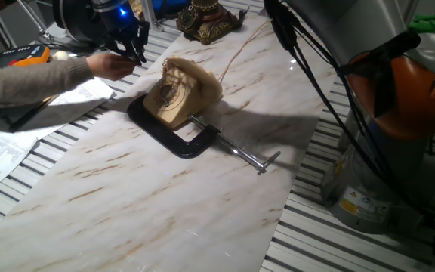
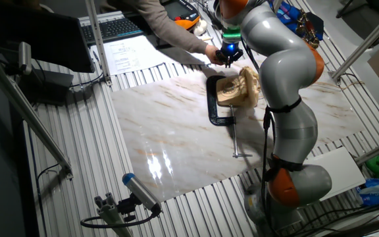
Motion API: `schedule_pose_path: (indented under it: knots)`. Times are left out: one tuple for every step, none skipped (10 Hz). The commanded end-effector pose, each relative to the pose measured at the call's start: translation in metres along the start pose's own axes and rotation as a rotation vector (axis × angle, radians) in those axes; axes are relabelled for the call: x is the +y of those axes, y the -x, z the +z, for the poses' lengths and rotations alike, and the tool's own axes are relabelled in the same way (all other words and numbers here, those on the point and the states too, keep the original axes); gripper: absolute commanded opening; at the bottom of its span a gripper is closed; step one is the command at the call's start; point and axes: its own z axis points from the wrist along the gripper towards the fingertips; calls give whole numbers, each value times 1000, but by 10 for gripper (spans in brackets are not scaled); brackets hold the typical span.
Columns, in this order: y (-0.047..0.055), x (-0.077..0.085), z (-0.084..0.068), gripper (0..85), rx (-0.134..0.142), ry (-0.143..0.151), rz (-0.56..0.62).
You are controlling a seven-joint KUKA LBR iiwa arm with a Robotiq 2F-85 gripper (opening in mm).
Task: Dial a number on an old rotary phone
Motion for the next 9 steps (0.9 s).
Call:
schedule_pose_path:
  knots:
    - [0,1,0,0,-4,-4,8]
    - [-2,2,0,0,-5,-6,25]
    - [-5,3,1,0,-7,-11,44]
    - [-6,2,0,0,1,2,56]
    - [-6,1,-1,0,9,18,73]
    - [-9,-1,-2,0,14,37,96]
    - [-14,-3,-4,0,19,58,140]
    - [-20,-7,-6,0,31,73,190]
    - [-27,-9,-8,0,45,92,252]
